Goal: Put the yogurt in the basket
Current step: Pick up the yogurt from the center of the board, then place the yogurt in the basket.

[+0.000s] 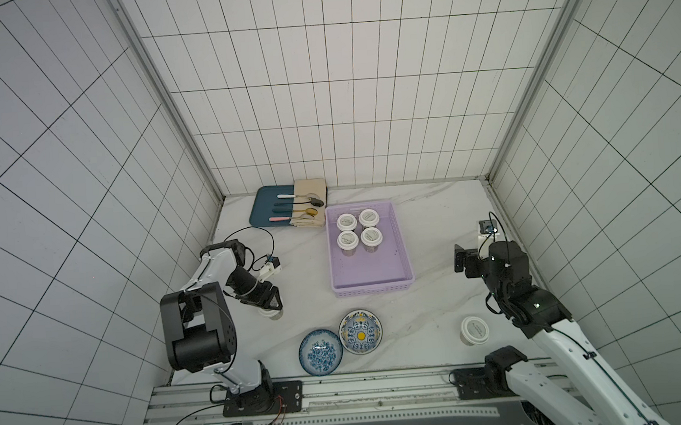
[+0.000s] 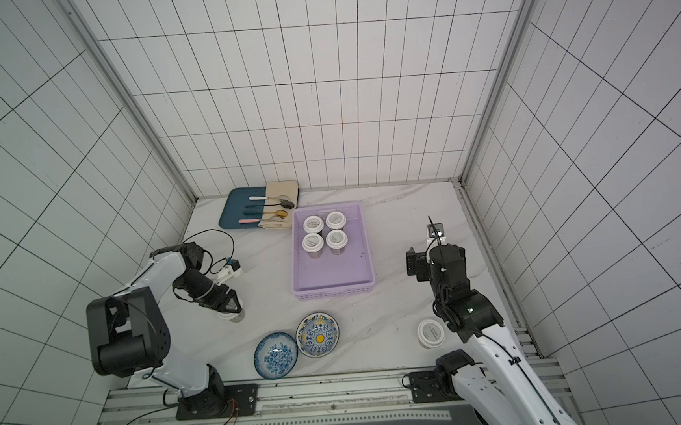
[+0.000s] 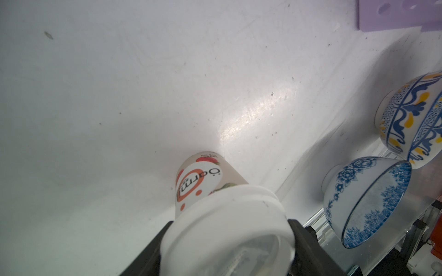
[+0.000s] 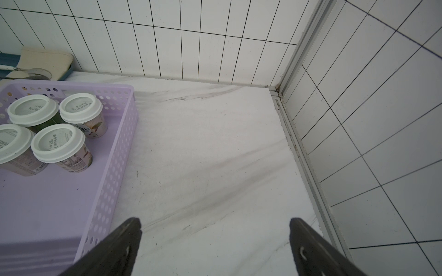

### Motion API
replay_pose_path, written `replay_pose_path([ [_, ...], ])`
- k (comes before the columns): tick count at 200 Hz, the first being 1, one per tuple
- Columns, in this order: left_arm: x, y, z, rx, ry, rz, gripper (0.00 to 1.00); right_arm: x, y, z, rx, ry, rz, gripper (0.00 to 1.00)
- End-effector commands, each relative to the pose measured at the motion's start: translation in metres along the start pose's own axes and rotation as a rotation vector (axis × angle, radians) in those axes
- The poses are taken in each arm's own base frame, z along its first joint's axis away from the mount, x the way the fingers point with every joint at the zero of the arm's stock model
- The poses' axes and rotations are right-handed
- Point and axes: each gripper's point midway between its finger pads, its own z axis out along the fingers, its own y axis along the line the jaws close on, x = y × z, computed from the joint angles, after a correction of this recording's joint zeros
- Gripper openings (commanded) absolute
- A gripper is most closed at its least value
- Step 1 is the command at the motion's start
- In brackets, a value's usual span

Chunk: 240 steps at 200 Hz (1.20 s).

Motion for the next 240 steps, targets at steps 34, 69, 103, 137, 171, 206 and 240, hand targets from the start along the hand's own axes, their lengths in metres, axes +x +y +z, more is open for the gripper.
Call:
replay_pose_path([
  [34, -0.007, -0.006, -0.006, 0.02, -0.028, 0.006, 0.69, 0.007, 0.004, 0.004, -0.008, 0.004, -0.011, 0.99],
  [69, -0.022, -0.021, -0.024, 0.026, -0.071, 0.029, 0.7, 0.007, 0.004, 0.004, -0.008, 0.003, -0.012, 0.99],
  [103, -0.047, -0.043, -0.047, 0.026, -0.127, 0.085, 0.7, 0.007, 0.004, 0.004, -0.005, 0.001, -0.013, 0.99],
  [137, -0.079, -0.068, -0.066, 0.039, -0.164, 0.143, 0.7, 0.006, 0.003, 0.004, -0.002, -0.001, -0.012, 0.99],
  [171, -0.115, -0.102, -0.077, 0.048, -0.189, 0.221, 0.7, 0.005, 0.003, 0.003, 0.001, -0.005, -0.012, 0.99],
  [206, -0.141, -0.138, -0.069, 0.066, -0.171, 0.305, 0.7, 0.005, 0.002, 0.003, 0.005, -0.011, -0.012, 0.99],
  [240, -0.16, -0.168, -0.054, 0.067, -0.14, 0.379, 0.7, 0.003, 0.001, 0.002, 0.003, -0.018, -0.01, 0.99],
])
